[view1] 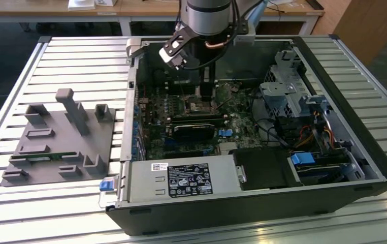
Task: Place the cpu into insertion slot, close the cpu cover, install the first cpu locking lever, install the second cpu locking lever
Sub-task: 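Place the cpu into insertion slot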
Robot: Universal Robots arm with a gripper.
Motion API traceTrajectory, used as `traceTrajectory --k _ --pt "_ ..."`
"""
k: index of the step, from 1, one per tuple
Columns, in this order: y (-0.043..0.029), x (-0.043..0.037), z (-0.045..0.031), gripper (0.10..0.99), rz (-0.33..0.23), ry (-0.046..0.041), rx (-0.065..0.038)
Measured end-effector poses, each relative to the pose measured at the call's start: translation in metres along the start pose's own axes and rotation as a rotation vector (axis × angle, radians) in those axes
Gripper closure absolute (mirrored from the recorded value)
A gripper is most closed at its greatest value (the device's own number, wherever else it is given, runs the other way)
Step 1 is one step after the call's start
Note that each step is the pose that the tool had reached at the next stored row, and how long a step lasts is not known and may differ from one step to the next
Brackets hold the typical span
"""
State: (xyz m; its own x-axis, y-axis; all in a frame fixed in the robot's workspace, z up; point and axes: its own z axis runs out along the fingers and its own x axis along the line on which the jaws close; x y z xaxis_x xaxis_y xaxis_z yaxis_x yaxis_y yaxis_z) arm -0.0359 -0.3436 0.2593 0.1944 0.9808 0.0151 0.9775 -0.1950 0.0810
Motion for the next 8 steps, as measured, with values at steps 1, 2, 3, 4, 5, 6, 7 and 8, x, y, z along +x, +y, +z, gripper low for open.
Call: traceTrajectory --k 1,2,3,4,5,6,7,8 --pt "0.0 0.0 0.0003 0.545 0.005 -0.0004 0.0" --pt "-0.0001 0.0 0.0007 0.545 0.01 -0.0008 0.0" --pt "-0.0001 0.0 0.001 0.545 0.014 -0.0012 0.0" --pt "-0.0001 0.0 0.0014 0.545 0.019 -0.0017 0.0" --pt "-0.0001 0.0 0.0017 0.545 0.024 -0.002 0.0" --pt "-0.0002 0.0 0.0021 0.545 0.029 -0.0024 0.0" --pt "-0.0002 0.0 0.0025 0.545 0.033 -0.0029 0.0" --pt "-0.0002 0.0 0.0029 0.545 0.038 -0.0033 0.001"
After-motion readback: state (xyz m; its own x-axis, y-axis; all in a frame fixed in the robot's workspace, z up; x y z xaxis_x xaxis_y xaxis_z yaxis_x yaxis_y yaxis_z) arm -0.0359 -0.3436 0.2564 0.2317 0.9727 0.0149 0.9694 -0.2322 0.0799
